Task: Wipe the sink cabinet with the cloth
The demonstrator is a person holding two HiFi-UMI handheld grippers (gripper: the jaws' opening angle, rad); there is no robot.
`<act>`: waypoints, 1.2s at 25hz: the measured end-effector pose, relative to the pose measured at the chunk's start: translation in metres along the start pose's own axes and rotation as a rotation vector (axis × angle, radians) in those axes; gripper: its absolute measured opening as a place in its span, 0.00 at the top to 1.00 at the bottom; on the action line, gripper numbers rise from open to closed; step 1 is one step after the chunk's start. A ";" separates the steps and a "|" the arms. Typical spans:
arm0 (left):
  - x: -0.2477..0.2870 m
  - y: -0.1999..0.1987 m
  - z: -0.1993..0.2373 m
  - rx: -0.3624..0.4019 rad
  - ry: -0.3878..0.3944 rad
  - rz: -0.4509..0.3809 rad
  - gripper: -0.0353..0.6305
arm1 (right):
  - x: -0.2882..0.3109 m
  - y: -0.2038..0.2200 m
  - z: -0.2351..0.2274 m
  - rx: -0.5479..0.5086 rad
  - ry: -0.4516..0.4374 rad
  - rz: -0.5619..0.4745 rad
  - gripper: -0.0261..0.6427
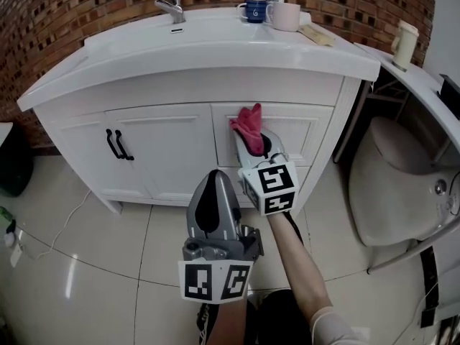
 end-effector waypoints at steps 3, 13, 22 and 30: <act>0.001 -0.004 0.003 -0.025 0.014 -0.005 0.94 | 0.031 0.017 0.051 0.003 -0.139 0.039 0.88; 0.004 0.001 0.011 -0.078 0.011 0.009 0.94 | -0.004 0.038 -0.032 0.139 0.075 0.038 0.89; 0.006 0.015 -0.005 -0.057 0.026 0.047 0.94 | -0.082 0.058 -0.143 0.099 0.304 0.079 0.88; 0.007 0.018 -0.009 -0.076 0.019 0.045 0.94 | -0.130 0.066 -0.166 0.176 0.462 0.061 0.88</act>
Point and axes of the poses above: the fingertips, and each gripper's own axes: x forward along the fingers, z to its left, y out of its underside, the point moved 4 cm from there along -x, backward along the fingers, and after that the axes turned 7 degrees about z, right-handed, at the moved point
